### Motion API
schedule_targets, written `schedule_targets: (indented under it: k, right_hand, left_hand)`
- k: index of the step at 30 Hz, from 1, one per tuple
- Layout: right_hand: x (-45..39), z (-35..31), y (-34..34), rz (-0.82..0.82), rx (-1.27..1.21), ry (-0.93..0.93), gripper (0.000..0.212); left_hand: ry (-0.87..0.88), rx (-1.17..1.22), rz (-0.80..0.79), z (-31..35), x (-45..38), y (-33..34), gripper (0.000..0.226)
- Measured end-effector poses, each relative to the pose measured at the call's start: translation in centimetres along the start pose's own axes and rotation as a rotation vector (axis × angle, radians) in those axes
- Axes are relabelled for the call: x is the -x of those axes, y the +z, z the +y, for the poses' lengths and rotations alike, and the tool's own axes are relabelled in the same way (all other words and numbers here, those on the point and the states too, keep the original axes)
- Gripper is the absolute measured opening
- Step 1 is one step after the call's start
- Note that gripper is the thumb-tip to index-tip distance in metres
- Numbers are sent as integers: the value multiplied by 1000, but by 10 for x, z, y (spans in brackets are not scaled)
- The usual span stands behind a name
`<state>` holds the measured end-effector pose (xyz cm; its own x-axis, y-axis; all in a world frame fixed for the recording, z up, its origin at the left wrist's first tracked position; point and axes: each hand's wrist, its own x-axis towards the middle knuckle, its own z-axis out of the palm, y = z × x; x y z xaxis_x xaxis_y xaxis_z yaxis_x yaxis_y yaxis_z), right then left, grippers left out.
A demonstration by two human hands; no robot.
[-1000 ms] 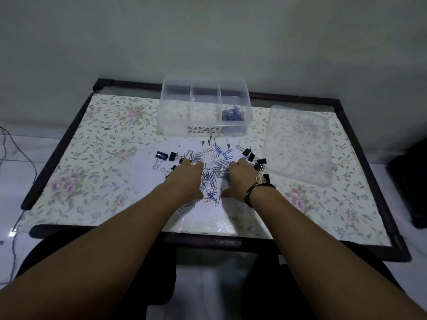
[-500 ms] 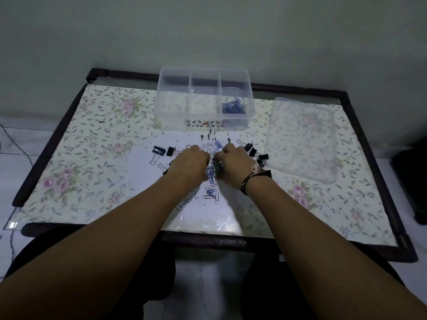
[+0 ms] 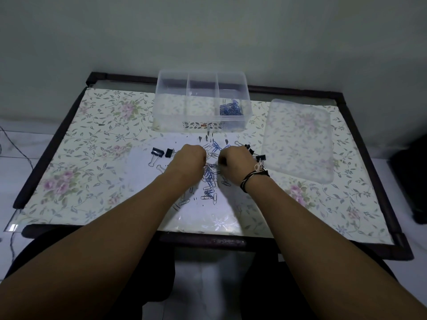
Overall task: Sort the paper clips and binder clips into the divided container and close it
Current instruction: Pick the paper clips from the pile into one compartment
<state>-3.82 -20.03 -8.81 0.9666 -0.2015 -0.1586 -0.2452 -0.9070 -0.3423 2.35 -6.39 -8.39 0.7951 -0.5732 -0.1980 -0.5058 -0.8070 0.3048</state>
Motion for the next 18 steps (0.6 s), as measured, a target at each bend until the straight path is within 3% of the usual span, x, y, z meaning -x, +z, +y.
schedule_targets:
  k: [2, 8, 12, 18]
  right_hand:
    - [1, 2, -11, 41, -110, 53, 18]
    - [-7, 13, -57, 169, -561, 204, 10]
    - [-36, 27, -85, 228, -826, 259, 20]
    - [-100, 34, -107, 314, -702, 302, 10]
  left_hand:
    - [-14, 108, 40, -1, -2, -7, 18]
    - [-12, 368, 190, 9, -17, -49, 2]
    - [-5, 492, 268, 20, -42, -76, 6]
    - [1, 562, 432, 43, -108, -94, 5]
